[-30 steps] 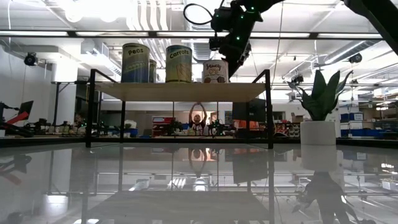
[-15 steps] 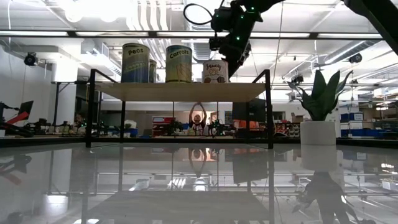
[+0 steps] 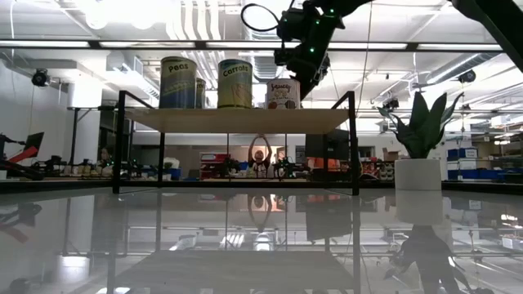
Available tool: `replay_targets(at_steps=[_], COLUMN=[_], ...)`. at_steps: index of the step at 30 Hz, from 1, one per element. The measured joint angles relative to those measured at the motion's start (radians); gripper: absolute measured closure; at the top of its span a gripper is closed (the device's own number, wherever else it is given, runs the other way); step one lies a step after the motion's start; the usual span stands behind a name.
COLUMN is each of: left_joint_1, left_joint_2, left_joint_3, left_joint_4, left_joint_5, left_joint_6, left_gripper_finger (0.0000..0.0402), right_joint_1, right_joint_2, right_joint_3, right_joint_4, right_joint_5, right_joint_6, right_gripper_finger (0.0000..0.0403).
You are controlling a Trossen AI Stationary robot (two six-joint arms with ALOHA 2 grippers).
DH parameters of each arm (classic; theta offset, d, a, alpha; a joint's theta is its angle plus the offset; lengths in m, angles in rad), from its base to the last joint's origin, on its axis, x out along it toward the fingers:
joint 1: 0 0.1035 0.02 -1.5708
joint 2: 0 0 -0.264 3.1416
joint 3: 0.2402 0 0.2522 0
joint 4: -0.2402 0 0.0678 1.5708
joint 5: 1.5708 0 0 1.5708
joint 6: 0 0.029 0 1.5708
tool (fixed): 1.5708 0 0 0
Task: Pick and place cans onto a shelf
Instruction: Put the small canned peas on the shelf, then put the canned pineapple on the shelf
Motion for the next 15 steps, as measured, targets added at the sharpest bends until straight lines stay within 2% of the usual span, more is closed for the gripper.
replay_targets(at_steps=[6,8,10,13,15], left_joint_1=[0.0,0.0,0.0,0.0,0.0], left_joint_2=[0.0,0.0,0.0,0.0,0.0], left_joint_3=[0.0,0.0,0.0,0.0,0.0], left_joint_4=[0.0,0.0,0.0,0.0,0.001], left_joint_5=[0.0,0.0,0.0,0.0,0.0], left_joint_6=[0.001,0.004,0.004,0.004,0.004], left_gripper_finger=[0.0402,0.0402,0.0402,0.0402,0.0402], right_joint_1=[0.043,0.078,0.116,0.191,0.262], right_joint_2=[-0.037,-0.069,-0.101,-0.141,-0.16], right_joint_3=[0.05,0.056,0.055,0.036,0.007], right_joint_4=[-0.058,-0.108,-0.17,-0.215,-0.205], right_joint_5=[-0.002,-0.046,-0.146,-0.351,-0.43], right_joint_6=[0.061,0.109,0.18,0.324,0.426], right_gripper_finger=[0.0394,0.0394,0.0394,0.0394,0.0394])
